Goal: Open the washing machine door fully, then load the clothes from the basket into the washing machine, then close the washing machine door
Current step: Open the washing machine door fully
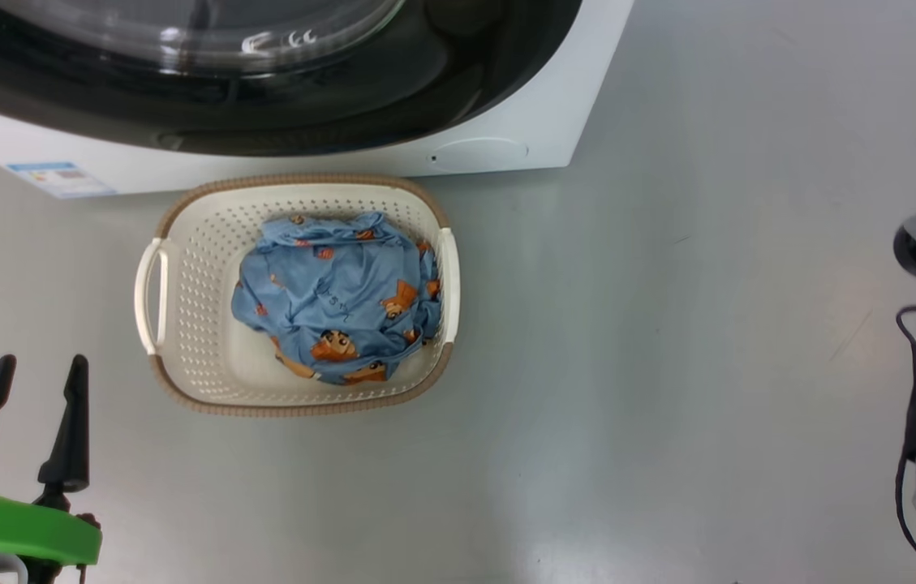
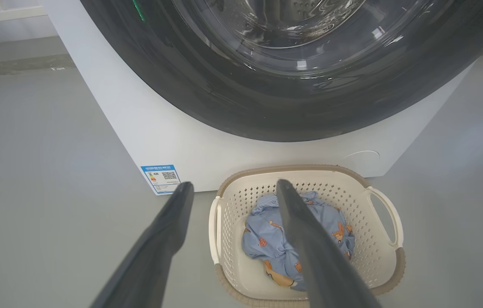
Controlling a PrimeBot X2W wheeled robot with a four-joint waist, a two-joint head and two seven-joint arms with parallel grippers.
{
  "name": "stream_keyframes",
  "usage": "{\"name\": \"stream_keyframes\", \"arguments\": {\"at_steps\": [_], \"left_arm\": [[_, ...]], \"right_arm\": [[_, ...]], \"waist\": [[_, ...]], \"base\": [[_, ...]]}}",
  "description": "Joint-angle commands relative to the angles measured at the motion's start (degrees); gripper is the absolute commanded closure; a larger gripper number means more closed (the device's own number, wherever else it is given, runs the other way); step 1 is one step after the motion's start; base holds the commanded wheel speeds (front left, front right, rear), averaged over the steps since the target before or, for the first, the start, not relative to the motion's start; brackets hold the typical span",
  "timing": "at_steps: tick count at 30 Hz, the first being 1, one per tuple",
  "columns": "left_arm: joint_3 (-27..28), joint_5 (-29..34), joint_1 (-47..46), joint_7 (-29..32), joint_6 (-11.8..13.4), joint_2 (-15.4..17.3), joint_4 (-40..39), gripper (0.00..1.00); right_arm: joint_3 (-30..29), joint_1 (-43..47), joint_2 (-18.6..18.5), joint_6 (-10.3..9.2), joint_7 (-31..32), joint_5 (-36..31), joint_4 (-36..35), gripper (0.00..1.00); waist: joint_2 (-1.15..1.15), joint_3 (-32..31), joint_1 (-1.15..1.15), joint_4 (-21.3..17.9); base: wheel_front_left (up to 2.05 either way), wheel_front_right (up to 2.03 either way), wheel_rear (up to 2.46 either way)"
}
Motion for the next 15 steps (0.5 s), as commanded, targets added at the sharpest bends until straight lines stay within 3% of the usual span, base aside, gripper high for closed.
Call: {"name": "stream_keyframes", "arguments": {"at_steps": [1,15], "left_arm": [[2.1,-0.5,-0.9,-0.4,-0.1,2.3,-1.4,0.00],[2.1,-1.3,-1.7,-0.4,-0.1,1.0,-1.3,0.00]], "right_arm": [[1.5,-1.5,-0.4,-0.06,0.1,-0.7,-1.0,1.00],[7.6,-10.8,-0.6,-0.06,4.1,-0.5,0.6,1.00]], "waist": [[0.00,0.8,0.00,0.7],[0.00,3.5,0.00,3.8]], "base": [[0.00,0.00,0.00],[0.00,0.00,0.00]]}}
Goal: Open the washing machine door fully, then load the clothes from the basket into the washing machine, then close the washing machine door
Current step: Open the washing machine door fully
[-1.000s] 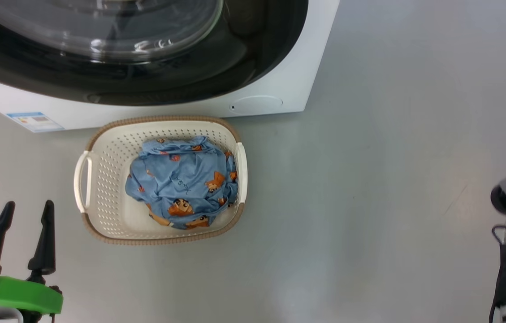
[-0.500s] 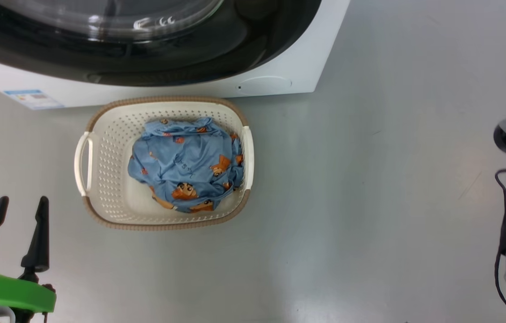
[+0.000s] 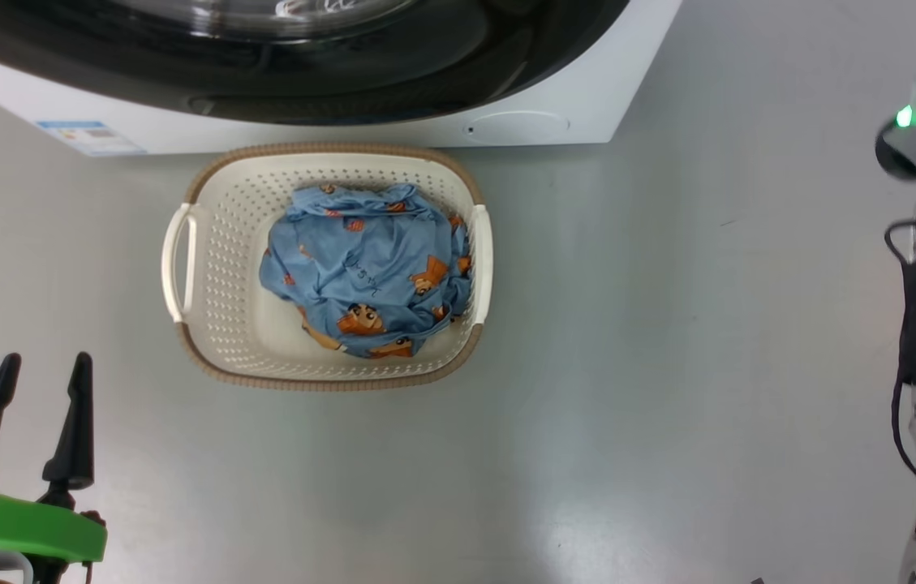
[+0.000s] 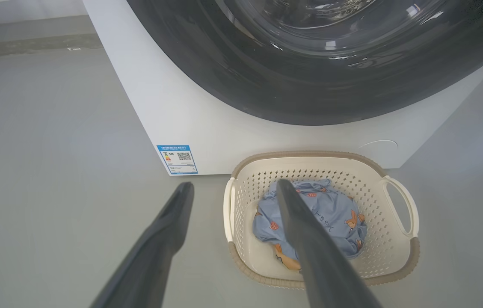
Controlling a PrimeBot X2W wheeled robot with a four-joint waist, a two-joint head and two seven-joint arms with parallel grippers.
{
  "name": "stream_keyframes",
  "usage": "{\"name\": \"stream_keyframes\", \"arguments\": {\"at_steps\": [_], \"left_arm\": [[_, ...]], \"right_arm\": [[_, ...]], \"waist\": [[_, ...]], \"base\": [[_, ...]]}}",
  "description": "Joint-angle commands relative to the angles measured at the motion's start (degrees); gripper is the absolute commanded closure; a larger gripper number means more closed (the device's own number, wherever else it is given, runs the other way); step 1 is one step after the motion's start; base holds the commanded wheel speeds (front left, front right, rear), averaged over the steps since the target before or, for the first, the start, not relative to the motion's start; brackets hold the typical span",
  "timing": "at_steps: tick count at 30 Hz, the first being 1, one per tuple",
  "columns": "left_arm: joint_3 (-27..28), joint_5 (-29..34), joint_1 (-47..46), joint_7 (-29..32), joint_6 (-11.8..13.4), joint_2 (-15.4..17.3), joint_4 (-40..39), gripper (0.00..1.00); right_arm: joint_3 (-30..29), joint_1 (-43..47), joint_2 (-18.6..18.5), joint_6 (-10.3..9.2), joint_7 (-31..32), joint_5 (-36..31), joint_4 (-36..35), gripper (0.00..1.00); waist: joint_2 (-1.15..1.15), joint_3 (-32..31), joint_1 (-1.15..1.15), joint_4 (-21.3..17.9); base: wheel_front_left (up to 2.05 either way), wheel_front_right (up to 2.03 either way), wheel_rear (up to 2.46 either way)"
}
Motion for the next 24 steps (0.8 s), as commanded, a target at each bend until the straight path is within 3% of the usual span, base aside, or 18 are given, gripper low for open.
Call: {"name": "stream_keyframes", "arguments": {"at_steps": [1,24], "left_arm": [[2.2,-0.3,-1.6,-0.4,-0.1,1.6,-1.1,0.00],[1.9,-1.0,-3.3,-0.4,-0.1,-0.1,-0.5,0.00]], "right_arm": [[2.1,-1.7,0.6,-0.06,1.2,0.0,-1.6,1.00],[11.2,-8.9,1.8,-0.06,9.9,0.1,-1.4,1.00]], "waist": [[0.00,0.7,0.00,0.7],[0.00,4.5,0.00,3.7]], "base": [[0.00,0.00,0.00],[0.00,0.00,0.00]]}}
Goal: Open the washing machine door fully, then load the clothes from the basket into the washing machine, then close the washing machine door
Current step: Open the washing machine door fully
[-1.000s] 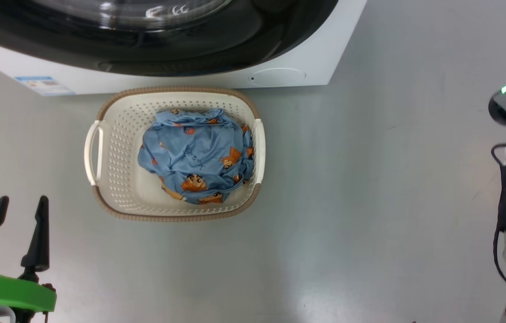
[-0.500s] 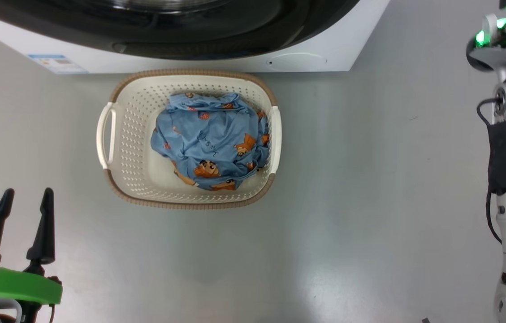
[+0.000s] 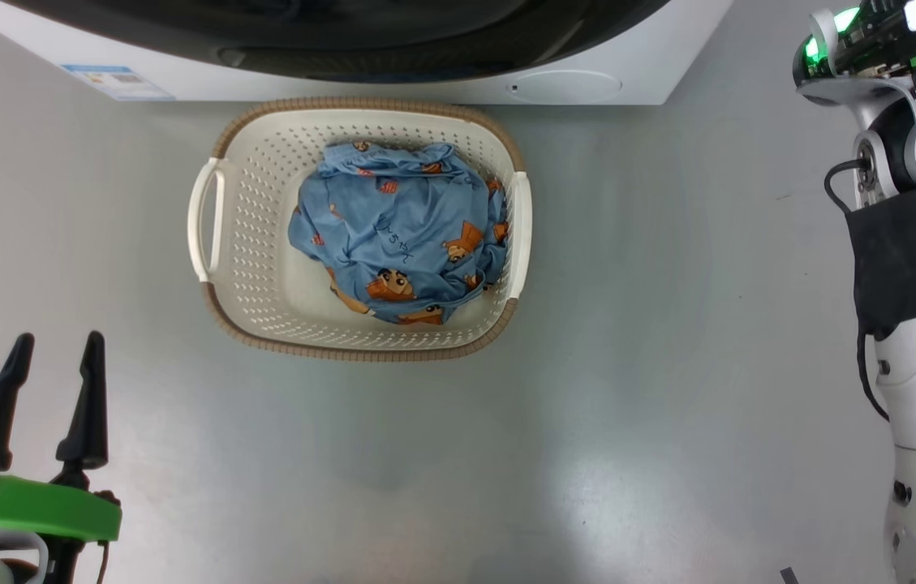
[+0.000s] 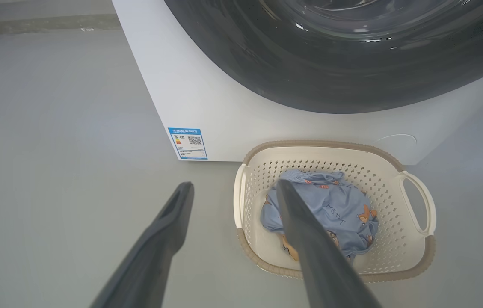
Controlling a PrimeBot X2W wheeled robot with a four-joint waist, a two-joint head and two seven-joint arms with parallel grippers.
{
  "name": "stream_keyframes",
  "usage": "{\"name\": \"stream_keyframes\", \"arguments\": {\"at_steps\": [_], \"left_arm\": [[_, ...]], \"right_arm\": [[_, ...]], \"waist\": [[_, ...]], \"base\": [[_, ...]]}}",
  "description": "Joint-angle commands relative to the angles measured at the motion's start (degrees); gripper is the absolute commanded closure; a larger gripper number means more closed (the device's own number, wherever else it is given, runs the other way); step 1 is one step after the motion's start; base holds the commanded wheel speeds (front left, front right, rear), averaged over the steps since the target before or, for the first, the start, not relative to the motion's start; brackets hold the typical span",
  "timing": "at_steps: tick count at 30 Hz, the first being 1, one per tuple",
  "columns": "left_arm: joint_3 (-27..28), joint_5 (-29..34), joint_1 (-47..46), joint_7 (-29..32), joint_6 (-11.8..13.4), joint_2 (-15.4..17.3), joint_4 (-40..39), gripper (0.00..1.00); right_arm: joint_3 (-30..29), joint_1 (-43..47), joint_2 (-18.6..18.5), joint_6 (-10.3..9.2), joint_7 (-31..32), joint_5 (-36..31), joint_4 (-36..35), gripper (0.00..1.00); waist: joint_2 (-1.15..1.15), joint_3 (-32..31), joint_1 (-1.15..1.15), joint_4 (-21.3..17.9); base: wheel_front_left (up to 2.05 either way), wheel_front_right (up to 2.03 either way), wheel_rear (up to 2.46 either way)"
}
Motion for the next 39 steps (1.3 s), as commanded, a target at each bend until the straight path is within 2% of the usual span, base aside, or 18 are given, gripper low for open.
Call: {"name": "stream_keyframes", "arguments": {"at_steps": [1,18,39], "left_arm": [[2.3,-0.4,-1.0,-0.4,-0.1,1.9,-0.6,0.00],[2.2,-0.5,-1.0,-0.4,-0.1,1.1,0.1,0.00],[1.6,-0.1,-0.3,-0.4,-0.1,1.6,0.4,0.00]], "right_arm": [[1.0,-1.7,1.0,-0.05,0.4,-0.5,-1.6,1.00],[5.0,-6.5,0.0,-0.05,3.4,-1.6,0.1,1.00],[8.7,-10.5,-0.9,-0.05,7.3,-1.5,3.9,1.00]], "waist": [[0.00,0.3,0.00,0.3],[0.00,1.6,0.00,1.8],[0.00,1.0,0.00,1.9]], "base": [[0.00,0.00,0.00],[0.00,0.00,0.00],[0.00,0.00,0.00]]}}
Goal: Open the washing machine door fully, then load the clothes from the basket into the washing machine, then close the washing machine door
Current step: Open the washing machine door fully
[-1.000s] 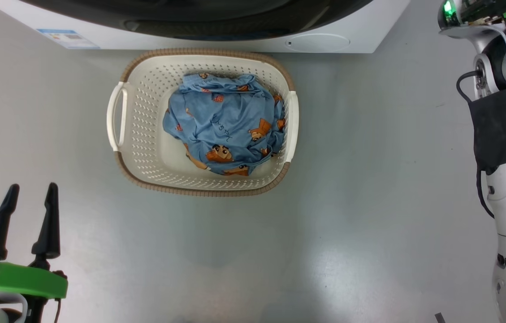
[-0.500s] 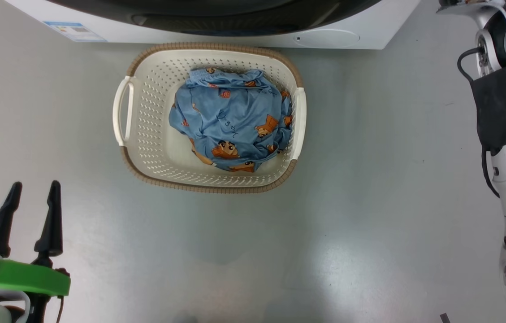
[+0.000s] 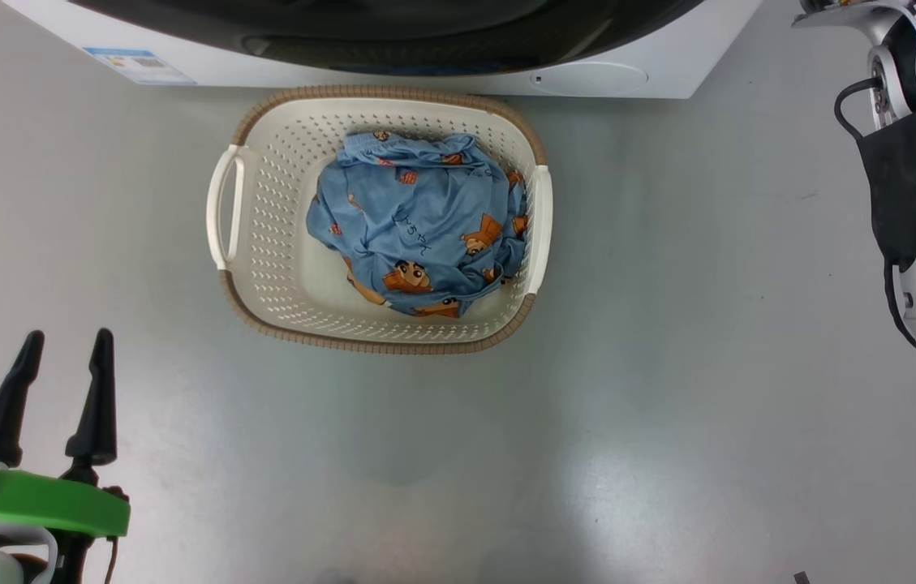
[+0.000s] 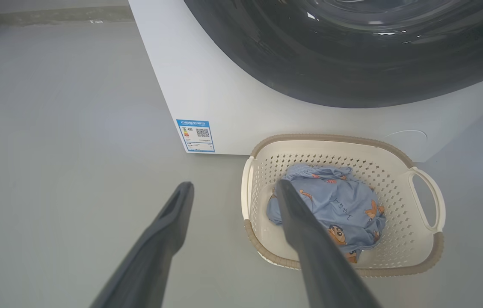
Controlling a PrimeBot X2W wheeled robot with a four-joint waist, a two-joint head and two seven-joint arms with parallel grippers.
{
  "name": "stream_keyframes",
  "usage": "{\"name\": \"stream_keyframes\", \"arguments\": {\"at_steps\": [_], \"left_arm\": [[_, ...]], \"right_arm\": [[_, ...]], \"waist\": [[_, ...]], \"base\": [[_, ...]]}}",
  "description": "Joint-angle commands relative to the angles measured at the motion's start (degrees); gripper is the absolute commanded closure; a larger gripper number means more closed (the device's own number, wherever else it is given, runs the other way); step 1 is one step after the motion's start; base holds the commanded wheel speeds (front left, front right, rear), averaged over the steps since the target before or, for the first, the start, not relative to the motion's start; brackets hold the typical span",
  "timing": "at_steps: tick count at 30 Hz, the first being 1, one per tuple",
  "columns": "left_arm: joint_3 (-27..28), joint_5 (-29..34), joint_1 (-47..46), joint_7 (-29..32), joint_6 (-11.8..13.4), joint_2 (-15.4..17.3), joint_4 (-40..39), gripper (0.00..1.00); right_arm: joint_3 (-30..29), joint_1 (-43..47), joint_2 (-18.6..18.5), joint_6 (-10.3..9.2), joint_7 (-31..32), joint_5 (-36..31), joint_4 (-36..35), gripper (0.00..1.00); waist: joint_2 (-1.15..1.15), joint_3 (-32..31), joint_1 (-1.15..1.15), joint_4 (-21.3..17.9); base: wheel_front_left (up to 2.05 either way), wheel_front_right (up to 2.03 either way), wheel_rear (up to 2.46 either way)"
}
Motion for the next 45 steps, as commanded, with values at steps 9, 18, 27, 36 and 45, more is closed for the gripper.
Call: {"name": "stream_keyframes", "arguments": {"at_steps": [9,18,27,36,45], "left_arm": [[2.3,-0.1,0.6,-0.4,-0.1,2.3,-0.6,0.00],[3.2,-0.1,0.5,-0.4,-0.1,2.2,-0.6,0.00],[3.6,-0.1,0.7,-0.4,-0.1,2.0,-0.8,0.00],[3.7,-0.1,0.7,-0.4,-0.1,1.8,-0.8,0.00],[4.2,0.0,0.8,-0.4,-0.1,1.4,-0.5,0.00]], "right_arm": [[2.2,-1.1,1.9,-0.05,3.1,1.3,-1.3,1.00],[3.3,-0.8,2.1,-0.05,5.3,1.9,-1.7,1.00],[5.7,-0.9,3.0,-0.05,7.5,1.5,-3.4,1.00],[7.7,-0.8,3.8,-0.05,9.1,1.2,-4.6,1.00],[10.2,1.1,4.5,-0.05,11.4,1.2,-6.2,1.00]], "waist": [[0.00,-0.2,0.00,-0.4],[0.00,-0.2,0.00,-0.8],[0.00,-0.4,0.00,-1.4],[0.00,-0.7,0.00,-1.7],[0.00,-2.0,0.00,-2.3]], "base": [[0.00,0.00,0.00],[0.00,0.00,0.00],[0.00,0.00,0.00],[0.00,0.00,0.00],[0.00,0.00,0.00]]}}
